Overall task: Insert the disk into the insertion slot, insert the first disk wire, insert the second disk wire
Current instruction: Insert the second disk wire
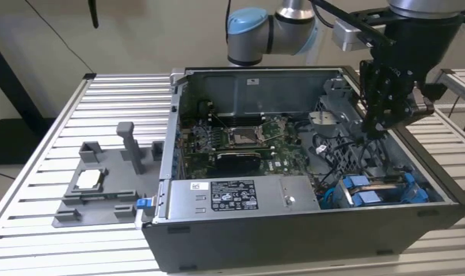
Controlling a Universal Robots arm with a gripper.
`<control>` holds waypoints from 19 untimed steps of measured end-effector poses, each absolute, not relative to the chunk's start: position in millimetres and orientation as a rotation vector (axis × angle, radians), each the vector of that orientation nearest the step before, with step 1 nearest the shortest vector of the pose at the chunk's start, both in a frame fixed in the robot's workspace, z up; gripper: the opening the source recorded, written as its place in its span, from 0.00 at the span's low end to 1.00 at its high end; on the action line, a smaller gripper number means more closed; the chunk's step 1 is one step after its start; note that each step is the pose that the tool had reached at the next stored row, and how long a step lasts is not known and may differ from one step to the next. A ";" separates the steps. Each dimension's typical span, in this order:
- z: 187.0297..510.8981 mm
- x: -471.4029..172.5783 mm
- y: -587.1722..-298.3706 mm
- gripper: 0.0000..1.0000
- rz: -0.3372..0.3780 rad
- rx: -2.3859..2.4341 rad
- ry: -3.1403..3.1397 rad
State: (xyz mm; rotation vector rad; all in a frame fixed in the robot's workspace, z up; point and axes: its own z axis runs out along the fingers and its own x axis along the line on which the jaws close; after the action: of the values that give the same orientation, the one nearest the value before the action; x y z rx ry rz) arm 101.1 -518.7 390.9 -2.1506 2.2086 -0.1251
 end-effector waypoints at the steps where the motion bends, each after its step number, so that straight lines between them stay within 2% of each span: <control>1: 390.7 99.9 -517.7 0.27 -0.139 -2.156 2.211; 19: 381.0 75.6 -501.3 0.27 -0.308 -2.179 2.194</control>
State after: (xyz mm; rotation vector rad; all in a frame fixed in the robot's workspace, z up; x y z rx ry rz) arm 75.6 -501.3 381.0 -2.1787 2.1940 -0.3078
